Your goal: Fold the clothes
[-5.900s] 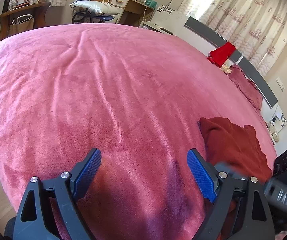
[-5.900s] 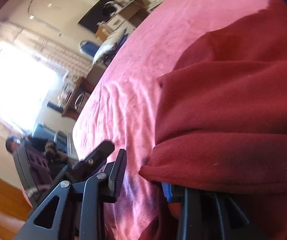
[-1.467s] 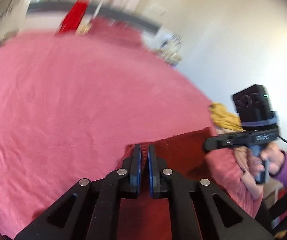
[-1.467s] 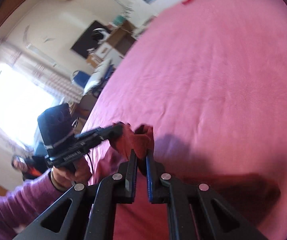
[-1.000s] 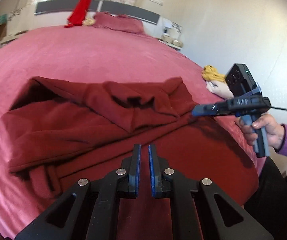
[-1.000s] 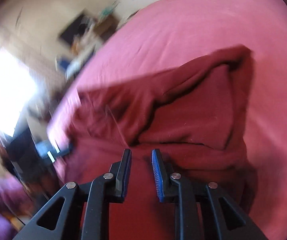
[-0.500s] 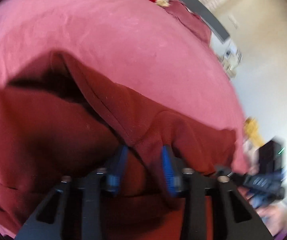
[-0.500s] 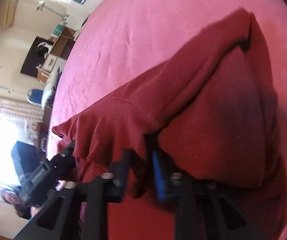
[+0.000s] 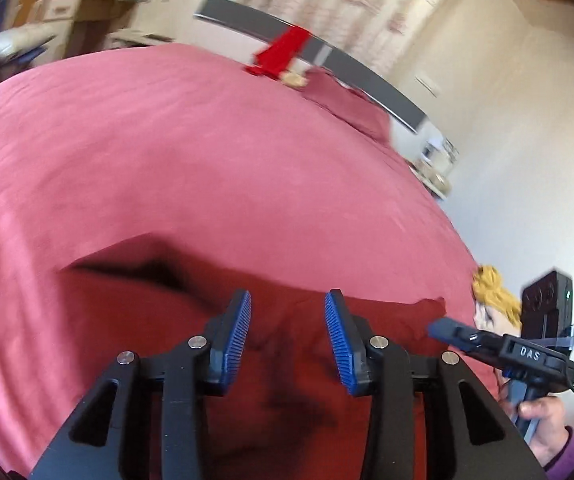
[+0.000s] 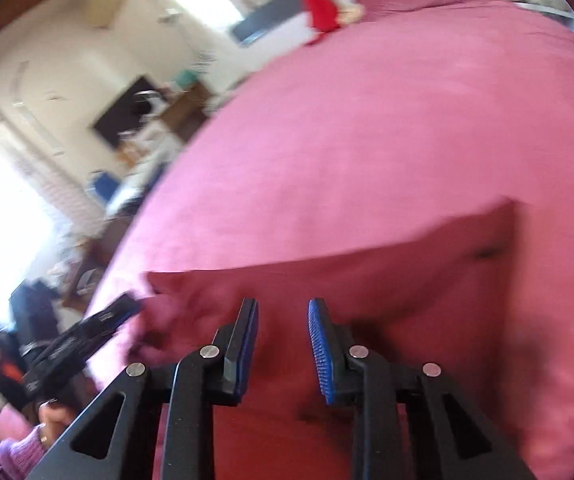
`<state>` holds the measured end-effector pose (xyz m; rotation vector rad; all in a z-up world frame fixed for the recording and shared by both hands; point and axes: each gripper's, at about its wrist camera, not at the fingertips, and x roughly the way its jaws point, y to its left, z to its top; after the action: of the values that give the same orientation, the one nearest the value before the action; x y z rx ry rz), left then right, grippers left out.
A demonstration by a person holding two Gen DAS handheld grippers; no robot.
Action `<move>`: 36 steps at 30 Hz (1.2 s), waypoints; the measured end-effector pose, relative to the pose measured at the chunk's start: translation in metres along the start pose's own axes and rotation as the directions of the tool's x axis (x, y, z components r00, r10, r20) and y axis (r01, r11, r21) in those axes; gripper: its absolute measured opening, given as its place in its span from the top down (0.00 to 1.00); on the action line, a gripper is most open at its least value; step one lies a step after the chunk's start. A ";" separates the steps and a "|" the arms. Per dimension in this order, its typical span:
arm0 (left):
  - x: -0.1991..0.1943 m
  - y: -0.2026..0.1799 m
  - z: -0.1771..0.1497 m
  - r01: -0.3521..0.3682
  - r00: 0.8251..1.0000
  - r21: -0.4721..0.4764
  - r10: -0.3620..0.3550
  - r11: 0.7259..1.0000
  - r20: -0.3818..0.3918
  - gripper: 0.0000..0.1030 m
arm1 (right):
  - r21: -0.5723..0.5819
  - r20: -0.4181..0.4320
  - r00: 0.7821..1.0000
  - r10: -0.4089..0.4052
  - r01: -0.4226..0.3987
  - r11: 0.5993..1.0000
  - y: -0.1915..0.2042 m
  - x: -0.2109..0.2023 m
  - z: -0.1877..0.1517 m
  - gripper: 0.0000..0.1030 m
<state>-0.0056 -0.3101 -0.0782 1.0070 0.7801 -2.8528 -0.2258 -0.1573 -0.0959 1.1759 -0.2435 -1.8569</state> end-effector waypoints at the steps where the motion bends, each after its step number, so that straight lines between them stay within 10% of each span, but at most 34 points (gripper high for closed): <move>1: 0.010 -0.008 0.001 -0.008 1.000 0.038 0.009 0.999 -0.022 0.60 | -0.008 -0.016 1.000 0.010 -0.010 1.000 0.005 0.011 0.001 0.74; 6: 0.060 -0.005 -0.017 -0.140 0.974 0.120 0.159 0.983 -0.162 0.61 | 0.007 -0.093 0.994 -0.057 0.058 0.998 0.006 0.061 -0.007 0.78; 9: 0.043 0.015 -0.024 -0.066 0.990 0.028 0.069 0.997 -0.124 0.61 | 0.079 -0.069 0.997 -0.031 0.036 0.996 -0.014 0.066 -0.017 0.98; 13: 0.006 0.039 -0.011 -0.017 1.000 -0.087 0.018 0.996 0.010 0.50 | 0.214 0.010 0.996 0.084 -0.084 0.973 -0.032 0.042 -0.015 0.71; 18: 0.005 0.072 -0.004 -0.138 0.990 -0.119 0.136 0.983 -0.024 0.47 | 0.231 0.048 0.999 0.007 -0.018 0.973 -0.050 0.043 0.006 0.73; 21: -0.001 0.065 -0.007 -0.175 0.983 -0.003 0.175 0.984 -0.057 0.47 | 0.307 0.035 0.998 -0.047 0.034 0.951 -0.088 0.037 0.007 0.92; 27: -0.043 0.055 -0.022 -0.209 0.976 0.081 0.212 0.975 -0.038 0.43 | 0.274 0.101 0.994 -0.049 0.019 0.961 -0.082 -0.023 0.002 0.70; 32: -0.089 0.060 -0.042 -0.113 0.975 0.031 0.117 0.993 -0.190 0.33 | 0.184 0.035 0.997 -0.062 0.055 0.981 -0.080 -0.097 -0.030 0.69; 36: -0.113 0.065 -0.085 -0.102 0.923 0.081 0.125 0.991 -0.365 0.31 | 0.166 -0.093 0.990 -0.104 0.119 0.979 -0.093 -0.142 -0.074 0.66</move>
<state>0.1456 -0.3440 -0.0971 1.5733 0.6263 -2.6348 -0.2002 0.0264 -0.0995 1.4071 -0.3001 -1.9082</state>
